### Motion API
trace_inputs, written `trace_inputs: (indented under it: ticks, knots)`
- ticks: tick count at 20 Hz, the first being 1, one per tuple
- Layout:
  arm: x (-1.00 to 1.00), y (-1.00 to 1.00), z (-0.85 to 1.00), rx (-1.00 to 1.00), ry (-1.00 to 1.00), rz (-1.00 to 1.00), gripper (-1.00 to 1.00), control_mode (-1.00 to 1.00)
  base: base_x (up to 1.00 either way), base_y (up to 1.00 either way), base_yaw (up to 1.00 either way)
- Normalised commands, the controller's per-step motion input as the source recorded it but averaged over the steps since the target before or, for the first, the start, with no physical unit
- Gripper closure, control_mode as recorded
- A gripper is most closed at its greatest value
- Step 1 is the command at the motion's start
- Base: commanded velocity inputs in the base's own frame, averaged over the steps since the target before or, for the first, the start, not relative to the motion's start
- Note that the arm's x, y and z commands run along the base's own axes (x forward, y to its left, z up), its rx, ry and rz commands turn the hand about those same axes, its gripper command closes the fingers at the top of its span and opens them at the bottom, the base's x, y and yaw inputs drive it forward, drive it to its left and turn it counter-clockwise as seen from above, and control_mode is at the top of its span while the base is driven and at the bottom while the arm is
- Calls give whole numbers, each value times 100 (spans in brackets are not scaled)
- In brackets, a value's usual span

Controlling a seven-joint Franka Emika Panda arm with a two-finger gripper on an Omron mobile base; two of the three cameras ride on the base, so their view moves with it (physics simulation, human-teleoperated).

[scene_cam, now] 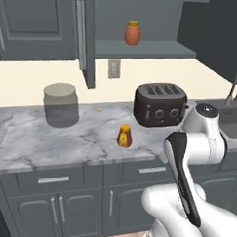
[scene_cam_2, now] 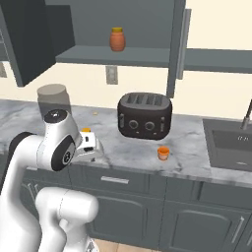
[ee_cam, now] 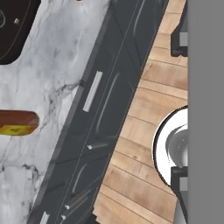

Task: Pick the jam and honey bottle from the counter and place them in the cabinets closest to them.

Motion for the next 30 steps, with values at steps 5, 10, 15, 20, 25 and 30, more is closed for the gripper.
trace_inputs:
  ticks: [5, 10, 15, 20, 25, 30]
  knots:
    - [0, 0, 0, 0, 0, 0, -100, 100, -2, 13, 1]
    - [0, 0, 0, 0, 0, 0, -100, 100, 13, 6, -1]
    - [0, 0, 0, 0, 0, 0, -100, 100, 35, 24, -5]
    - [0, 0, 0, 0, 0, 0, -100, 100, 40, 37, -6]
    - [0, 0, 0, 0, 0, 0, -100, 100, 43, 44, -5]
    - [0, 0, 0, 0, 0, 0, -100, 100, 29, 21, -4]
